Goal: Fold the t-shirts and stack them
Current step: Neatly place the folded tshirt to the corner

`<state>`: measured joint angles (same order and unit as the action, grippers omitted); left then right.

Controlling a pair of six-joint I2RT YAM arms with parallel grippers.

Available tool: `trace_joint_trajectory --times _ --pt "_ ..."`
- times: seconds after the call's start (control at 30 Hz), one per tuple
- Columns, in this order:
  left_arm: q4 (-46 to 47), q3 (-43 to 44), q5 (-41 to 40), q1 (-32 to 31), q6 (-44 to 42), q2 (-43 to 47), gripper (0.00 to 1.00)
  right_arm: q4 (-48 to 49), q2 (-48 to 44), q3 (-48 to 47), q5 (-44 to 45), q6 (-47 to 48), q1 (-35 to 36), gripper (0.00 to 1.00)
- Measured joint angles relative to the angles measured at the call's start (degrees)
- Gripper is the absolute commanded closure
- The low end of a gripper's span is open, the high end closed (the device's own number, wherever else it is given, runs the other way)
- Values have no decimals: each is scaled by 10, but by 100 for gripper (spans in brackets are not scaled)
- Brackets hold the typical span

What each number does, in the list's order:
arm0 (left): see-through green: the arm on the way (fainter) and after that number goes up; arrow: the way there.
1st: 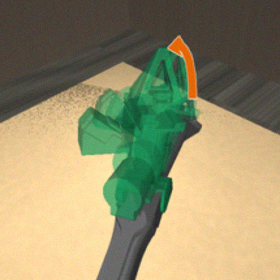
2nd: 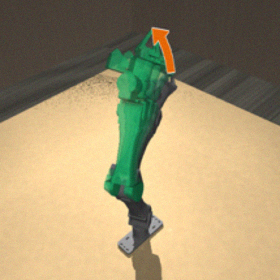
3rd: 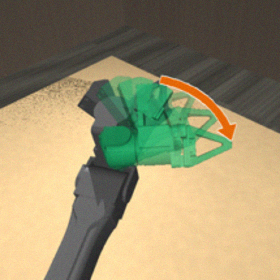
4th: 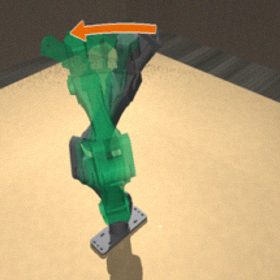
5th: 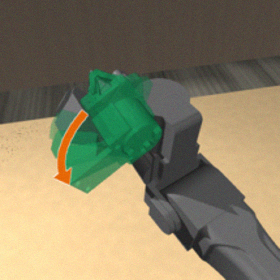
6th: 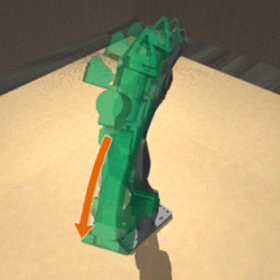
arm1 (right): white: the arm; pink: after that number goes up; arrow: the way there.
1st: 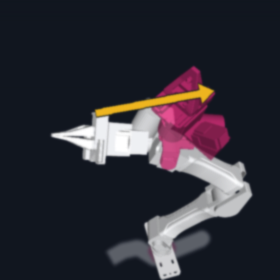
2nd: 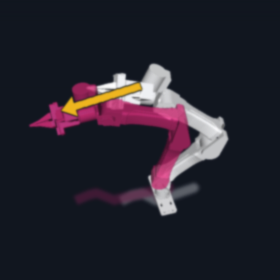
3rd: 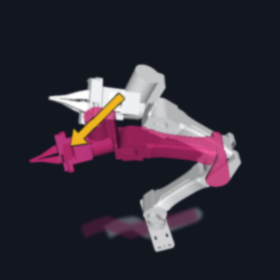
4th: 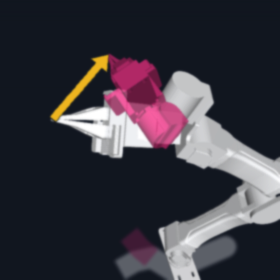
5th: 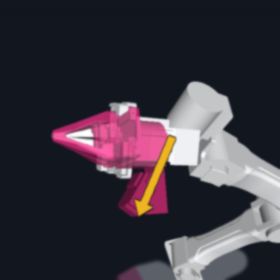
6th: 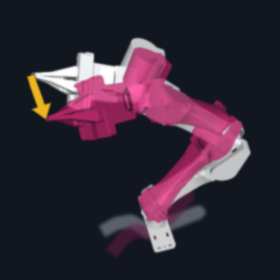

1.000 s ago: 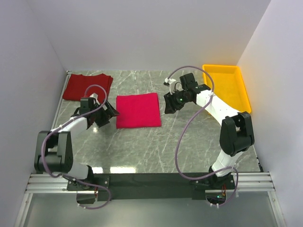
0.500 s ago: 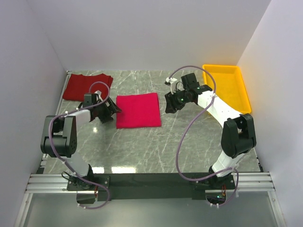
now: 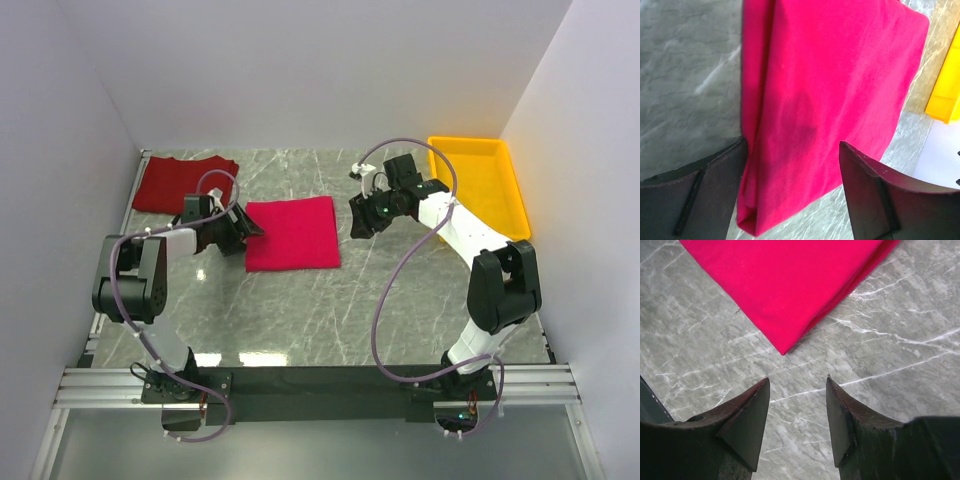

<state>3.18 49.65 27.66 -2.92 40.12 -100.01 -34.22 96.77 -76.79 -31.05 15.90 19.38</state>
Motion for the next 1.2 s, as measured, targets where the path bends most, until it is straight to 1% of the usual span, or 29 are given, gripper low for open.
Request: trace_joint_trajectory --times 0.27,0.53,0.67,0.87,1.07,1.2 --pt "-17 14 -12 -6 0 -7 20 2 0 0 0 0 -4 44" --pt "-70 46 -61 -13 -5 -7 20 2 0 0 0 0 -6 44" --pt "-102 81 -85 -12 -5 -24 20 2 0 0 0 0 -7 44" --pt "-123 119 -96 -12 -11 -49 20 4 0 3 0 0 -7 44" --pt "-152 208 -96 -13 -29 -111 20 3 0 3 0 0 -7 44" --pt "-160 237 -94 -15 -35 -132 21 4 0 3 0 0 -10 44"
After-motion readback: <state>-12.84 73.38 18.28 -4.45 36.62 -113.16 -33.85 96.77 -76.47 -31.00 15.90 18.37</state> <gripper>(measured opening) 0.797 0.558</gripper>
